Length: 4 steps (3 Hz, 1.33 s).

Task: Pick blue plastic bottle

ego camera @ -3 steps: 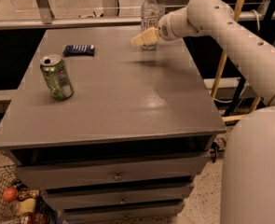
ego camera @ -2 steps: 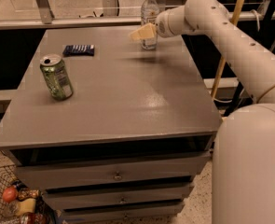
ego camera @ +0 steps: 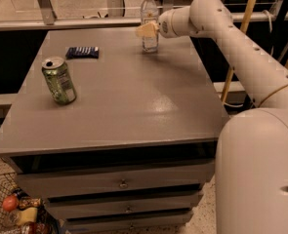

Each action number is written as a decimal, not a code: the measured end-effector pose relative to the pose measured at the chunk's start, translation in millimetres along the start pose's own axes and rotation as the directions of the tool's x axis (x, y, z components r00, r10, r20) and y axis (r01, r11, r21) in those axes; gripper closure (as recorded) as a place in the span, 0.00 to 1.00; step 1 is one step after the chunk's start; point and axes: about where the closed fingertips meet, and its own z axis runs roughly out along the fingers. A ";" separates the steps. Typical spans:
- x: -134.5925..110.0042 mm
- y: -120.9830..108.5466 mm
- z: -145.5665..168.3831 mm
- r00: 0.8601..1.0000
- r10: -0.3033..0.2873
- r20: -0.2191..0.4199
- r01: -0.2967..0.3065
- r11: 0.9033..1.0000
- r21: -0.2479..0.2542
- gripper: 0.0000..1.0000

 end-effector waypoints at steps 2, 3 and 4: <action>-14.5 38.0 -52.7 0.995 -0.084 0.051 0.089 0.991 -0.105 0.93; -24.7 57.7 -76.6 0.986 -0.149 0.078 0.159 0.977 -0.144 1.00; -27.7 68.5 -90.4 0.979 -0.182 0.093 0.196 0.965 -0.175 1.00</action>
Offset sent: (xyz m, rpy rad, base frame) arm -0.0874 -0.0102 0.0483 -0.0018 -0.0790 0.1863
